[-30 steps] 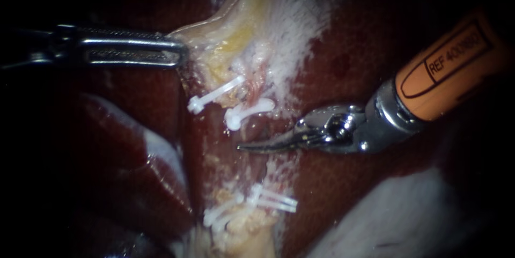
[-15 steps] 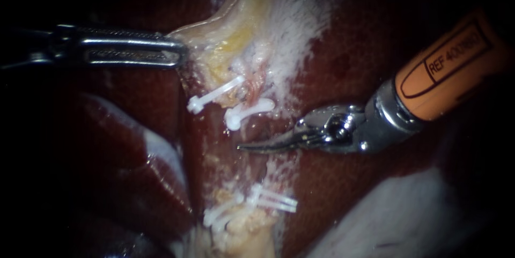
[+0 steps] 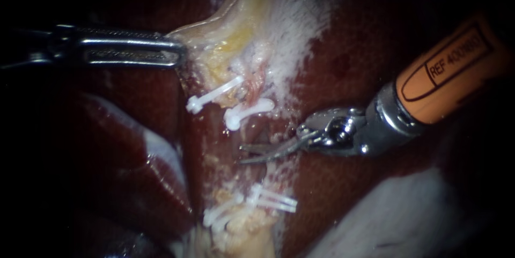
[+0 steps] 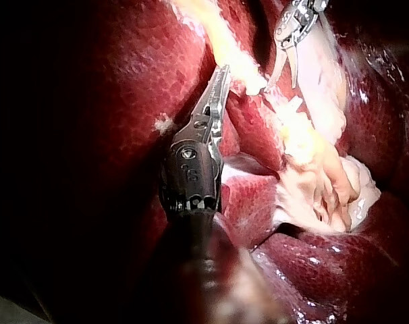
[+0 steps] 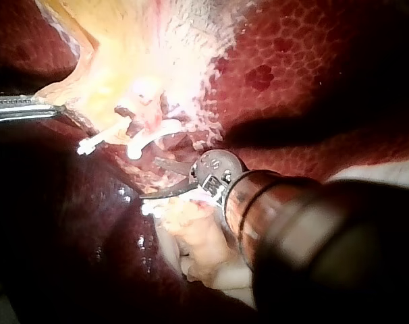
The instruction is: Go back from the cut right tube
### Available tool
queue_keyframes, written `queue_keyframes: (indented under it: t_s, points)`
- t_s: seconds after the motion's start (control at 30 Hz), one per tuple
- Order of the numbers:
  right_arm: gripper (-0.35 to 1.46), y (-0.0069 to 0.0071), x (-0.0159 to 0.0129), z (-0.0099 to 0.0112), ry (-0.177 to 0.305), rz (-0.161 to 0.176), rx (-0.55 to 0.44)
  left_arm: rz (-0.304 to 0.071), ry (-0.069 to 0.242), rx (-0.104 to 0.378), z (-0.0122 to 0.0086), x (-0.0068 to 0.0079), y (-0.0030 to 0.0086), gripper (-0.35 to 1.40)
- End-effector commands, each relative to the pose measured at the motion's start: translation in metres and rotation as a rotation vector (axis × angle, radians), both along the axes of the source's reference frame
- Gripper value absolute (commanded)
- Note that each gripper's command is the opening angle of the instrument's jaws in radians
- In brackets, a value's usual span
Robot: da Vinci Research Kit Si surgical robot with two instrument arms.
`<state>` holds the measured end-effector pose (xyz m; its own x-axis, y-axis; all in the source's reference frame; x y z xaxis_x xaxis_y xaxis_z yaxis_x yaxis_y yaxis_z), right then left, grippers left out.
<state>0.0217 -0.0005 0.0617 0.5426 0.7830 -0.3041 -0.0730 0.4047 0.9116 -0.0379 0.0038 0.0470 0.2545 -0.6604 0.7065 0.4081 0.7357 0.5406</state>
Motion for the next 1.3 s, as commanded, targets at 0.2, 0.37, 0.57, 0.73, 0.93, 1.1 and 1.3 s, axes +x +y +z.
queue_keyframes:
  t_s: [0.2,0.37,0.57,0.73,0.93,1.1,1.3]
  points:
    - [0.78,0.0001,-0.0003,0.0001,0.0,0.0,-0.001,0.0,-0.001,0.0,0.0001,0.0,0.0,-0.35]
    - [0.76,0.0001,-0.001,0.0002,0.016,-0.012,-0.026,0.001,-0.001,0.0,0.0001,0.0002,0.0,-0.35]
    - [0.98,0.0004,-0.0026,0.0006,0.055,-0.009,-0.137,0.002,-0.001,-0.001,0.0002,0.0004,0.0,-0.35]
    - [1.06,0.0012,-0.0041,0.0006,0.062,0.01,-0.245,0.003,-0.002,-0.001,0.0003,0.0006,0.0,-0.35]
    - [1.21,0.0032,-0.0059,-0.001,0.095,0.004,-0.367,0.004,-0.002,-0.001,0.0003,0.0008,0.0,-0.35]
    - [1.35,0.0047,-0.0069,-0.0024,0.129,-0.014,-0.489,0.004,-0.003,-0.001,0.0004,0.0009,0.0,-0.35]
    - [1.41,0.0052,-0.0074,-0.0028,0.151,-0.032,-0.582,0.004,-0.003,-0.001,0.0005,0.0009,0.0,-0.35]
